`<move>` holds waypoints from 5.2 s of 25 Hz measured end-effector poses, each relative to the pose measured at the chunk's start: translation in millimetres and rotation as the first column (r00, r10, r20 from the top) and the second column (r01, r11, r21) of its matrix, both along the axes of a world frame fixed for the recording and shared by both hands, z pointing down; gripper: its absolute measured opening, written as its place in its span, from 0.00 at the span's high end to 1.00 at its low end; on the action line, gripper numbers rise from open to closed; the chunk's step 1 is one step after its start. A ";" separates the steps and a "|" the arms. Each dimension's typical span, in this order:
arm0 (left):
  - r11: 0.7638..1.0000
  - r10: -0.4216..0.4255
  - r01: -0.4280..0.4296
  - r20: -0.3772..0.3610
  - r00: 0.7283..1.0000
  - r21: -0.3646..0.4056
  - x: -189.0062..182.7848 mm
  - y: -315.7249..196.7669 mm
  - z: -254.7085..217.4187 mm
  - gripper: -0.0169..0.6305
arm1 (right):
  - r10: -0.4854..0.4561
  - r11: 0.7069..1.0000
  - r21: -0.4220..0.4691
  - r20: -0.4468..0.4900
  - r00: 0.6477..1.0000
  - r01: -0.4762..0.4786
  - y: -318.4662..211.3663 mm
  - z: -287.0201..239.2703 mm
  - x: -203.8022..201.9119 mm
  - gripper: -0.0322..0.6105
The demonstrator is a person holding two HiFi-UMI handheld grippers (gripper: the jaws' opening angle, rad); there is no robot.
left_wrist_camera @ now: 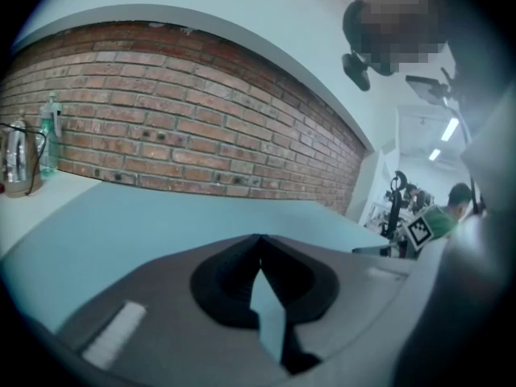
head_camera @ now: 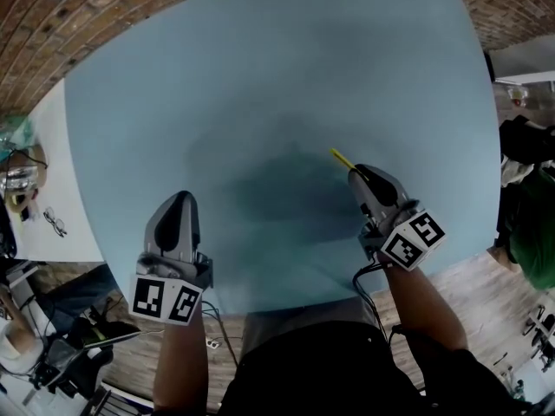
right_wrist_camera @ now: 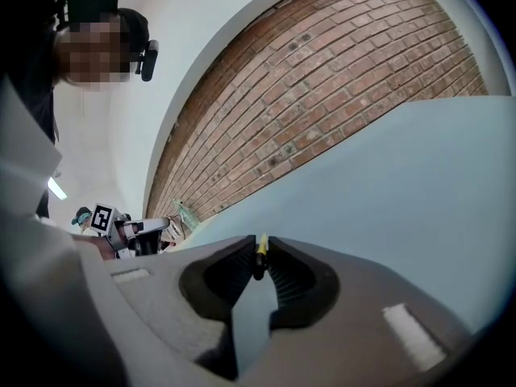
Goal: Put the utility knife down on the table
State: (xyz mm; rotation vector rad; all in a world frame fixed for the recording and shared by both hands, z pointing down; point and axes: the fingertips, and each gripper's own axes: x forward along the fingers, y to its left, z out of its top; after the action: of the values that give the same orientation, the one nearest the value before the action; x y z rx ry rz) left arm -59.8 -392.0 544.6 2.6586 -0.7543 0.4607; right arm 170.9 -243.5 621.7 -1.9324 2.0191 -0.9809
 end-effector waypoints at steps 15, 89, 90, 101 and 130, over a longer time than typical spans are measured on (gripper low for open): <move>1.000 0.026 -0.027 0.037 0.999 0.015 -6.1 2.6 4.9 0.99 | -0.040 0.998 -0.042 -0.016 0.999 0.039 -10.3 9.1 -7.4 0.87; 0.939 0.175 -0.134 -0.104 0.979 0.317 -46.9 18.8 -147.5 0.99 | 0.195 0.968 0.223 -0.368 0.909 -0.117 54.7 -207.5 -5.5 0.83; 0.938 0.174 -0.132 -0.109 0.979 0.319 -48.8 19.1 -149.7 0.99 | 0.200 0.966 0.229 -0.373 0.906 -0.119 56.4 -211.0 -6.5 0.83; 0.940 0.158 -0.117 -0.108 0.981 0.320 -70.3 17.1 -151.0 0.99 | 0.222 0.958 0.261 -0.413 0.883 -0.119 63.3 -224.6 -18.5 0.87; 0.941 0.124 -0.087 -0.095 0.988 0.326 -83.4 15.1 -153.8 0.99 | 0.189 0.968 0.236 -0.446 0.875 -0.088 55.9 -214.9 -26.5 0.95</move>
State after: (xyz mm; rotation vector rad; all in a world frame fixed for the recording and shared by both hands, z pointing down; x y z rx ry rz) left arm -143.1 -376.9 390.7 3.0110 -0.7051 0.2226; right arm 144.4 -187.6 406.8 -2.3142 2.0618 -0.2624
